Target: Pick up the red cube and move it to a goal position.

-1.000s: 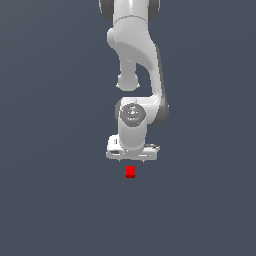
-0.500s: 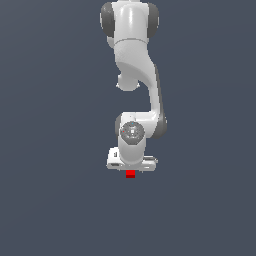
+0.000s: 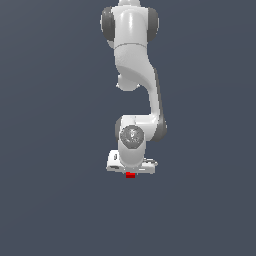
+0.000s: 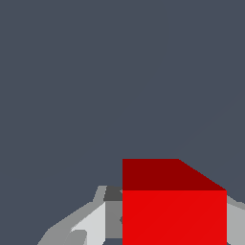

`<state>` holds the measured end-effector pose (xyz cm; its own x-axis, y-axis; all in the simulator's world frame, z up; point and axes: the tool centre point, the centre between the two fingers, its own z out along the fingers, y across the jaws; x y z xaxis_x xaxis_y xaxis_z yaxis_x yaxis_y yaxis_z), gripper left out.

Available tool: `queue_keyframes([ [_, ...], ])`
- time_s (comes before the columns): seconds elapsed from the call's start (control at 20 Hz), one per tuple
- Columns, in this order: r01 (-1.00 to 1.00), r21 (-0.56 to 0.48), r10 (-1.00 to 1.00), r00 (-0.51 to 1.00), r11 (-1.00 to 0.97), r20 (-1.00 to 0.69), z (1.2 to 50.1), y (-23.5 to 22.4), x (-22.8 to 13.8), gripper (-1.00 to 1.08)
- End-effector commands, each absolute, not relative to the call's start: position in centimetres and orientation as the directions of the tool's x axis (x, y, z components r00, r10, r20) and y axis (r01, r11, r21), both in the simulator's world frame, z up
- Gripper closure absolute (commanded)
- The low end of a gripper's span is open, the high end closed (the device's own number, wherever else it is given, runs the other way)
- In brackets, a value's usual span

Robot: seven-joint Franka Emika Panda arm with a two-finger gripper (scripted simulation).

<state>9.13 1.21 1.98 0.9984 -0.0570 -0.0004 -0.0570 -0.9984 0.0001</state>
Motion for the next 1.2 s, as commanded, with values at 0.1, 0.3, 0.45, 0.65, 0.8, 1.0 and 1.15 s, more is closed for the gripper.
queue_keyframes([
  [0.1,-0.057,0.000,-0.057,0.998,-0.998,0.000,2.0,1.2,9.2,1.08],
  [0.3,-0.057,0.000,-0.057,0.998,-0.998,0.000,2.0,1.2,9.2,1.08],
  [0.45,-0.057,0.000,-0.057,0.998,-0.998,-0.001,2.0,1.2,9.1,1.08],
  [0.65,-0.057,0.000,-0.057,0.998,-0.998,-0.001,2.6,1.1,9.0,1.08],
  [0.8,-0.057,0.000,-0.057,0.998,-0.998,-0.001,3.6,1.0,8.9,1.08],
  [1.0,-0.057,0.000,-0.057,0.998,-0.998,-0.001,5.8,0.6,8.5,1.08],
  [1.15,-0.057,0.000,-0.057,0.998,-0.998,-0.001,8.1,0.3,8.2,1.08],
])
